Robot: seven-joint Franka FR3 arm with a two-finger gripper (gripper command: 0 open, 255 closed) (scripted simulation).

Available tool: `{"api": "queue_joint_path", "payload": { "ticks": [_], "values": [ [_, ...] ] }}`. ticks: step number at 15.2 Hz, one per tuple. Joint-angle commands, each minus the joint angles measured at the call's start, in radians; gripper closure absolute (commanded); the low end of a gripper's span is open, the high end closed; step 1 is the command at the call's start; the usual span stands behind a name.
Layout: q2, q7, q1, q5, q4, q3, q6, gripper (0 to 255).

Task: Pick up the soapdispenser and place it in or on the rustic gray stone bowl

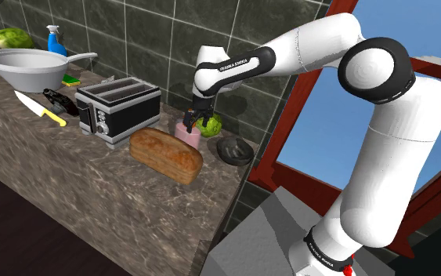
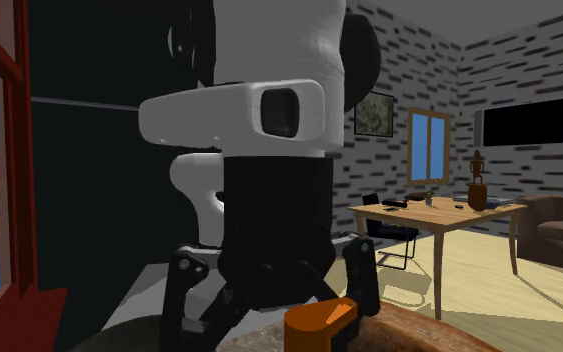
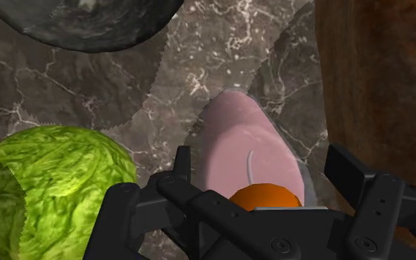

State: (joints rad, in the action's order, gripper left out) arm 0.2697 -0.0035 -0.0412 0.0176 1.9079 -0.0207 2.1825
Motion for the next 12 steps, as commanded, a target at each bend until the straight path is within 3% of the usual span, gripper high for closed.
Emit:
{"api": "queue_joint_path", "payload": {
  "ticks": [1, 4, 12],
  "values": [
    [0.015, 0.0, 0.0, 0.001, 0.008, 0.001, 0.024, 0],
    [0.04, 0.001, 0.0, 0.002, 0.024, 0.001, 0.065, 0],
    [0.04, 0.001, 0.0, 0.002, 0.024, 0.001, 0.065, 0]
  ]
}}
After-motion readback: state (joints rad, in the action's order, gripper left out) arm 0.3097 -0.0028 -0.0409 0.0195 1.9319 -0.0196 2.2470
